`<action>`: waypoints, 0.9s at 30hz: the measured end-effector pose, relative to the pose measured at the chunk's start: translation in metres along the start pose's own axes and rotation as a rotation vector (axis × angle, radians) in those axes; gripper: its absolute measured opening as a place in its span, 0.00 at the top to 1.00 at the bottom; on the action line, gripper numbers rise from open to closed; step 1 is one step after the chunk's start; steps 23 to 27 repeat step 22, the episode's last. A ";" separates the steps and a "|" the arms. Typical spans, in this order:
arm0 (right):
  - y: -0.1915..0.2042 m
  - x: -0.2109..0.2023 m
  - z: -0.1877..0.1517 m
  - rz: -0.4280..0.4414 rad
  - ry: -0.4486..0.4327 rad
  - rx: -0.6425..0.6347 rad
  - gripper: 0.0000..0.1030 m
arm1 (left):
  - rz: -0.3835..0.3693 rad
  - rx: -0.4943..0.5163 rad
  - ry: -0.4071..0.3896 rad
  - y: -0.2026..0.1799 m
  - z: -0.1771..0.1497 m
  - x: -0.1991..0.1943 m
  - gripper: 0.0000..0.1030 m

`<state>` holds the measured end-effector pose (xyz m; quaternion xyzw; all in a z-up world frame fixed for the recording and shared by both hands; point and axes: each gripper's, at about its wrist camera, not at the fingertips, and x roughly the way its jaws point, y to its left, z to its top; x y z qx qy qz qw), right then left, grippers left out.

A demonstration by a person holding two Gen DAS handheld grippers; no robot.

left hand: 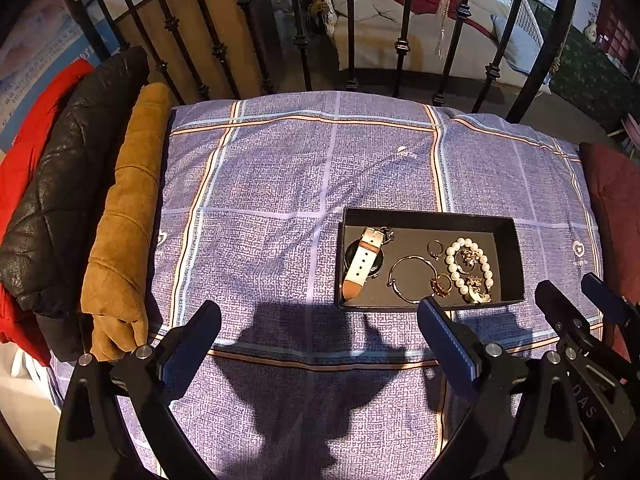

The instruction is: Organize jewelry

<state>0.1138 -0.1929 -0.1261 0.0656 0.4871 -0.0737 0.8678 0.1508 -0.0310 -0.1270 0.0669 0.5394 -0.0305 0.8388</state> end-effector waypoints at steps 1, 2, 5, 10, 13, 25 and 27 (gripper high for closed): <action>0.000 0.000 0.000 0.000 -0.001 0.000 0.37 | -0.006 0.000 0.001 0.000 0.000 0.000 0.06; 0.000 -0.001 0.000 0.001 0.000 -0.001 0.37 | -0.010 0.000 0.003 0.000 0.000 0.000 0.06; 0.000 -0.002 0.000 0.002 -0.002 -0.003 0.37 | -0.009 -0.002 -0.004 -0.001 0.000 -0.001 0.06; 0.001 -0.002 0.001 -0.001 -0.007 -0.009 0.37 | -0.026 -0.024 -0.058 0.000 -0.003 -0.006 0.07; 0.000 -0.002 0.001 -0.002 -0.009 -0.009 0.37 | -0.004 0.001 -0.093 -0.005 -0.003 -0.012 0.07; -0.003 -0.003 0.003 0.006 -0.008 0.001 0.37 | -0.010 0.028 -0.026 -0.011 -0.001 -0.006 0.06; -0.003 -0.003 0.003 0.006 -0.008 0.001 0.37 | -0.010 0.028 -0.026 -0.011 -0.001 -0.006 0.06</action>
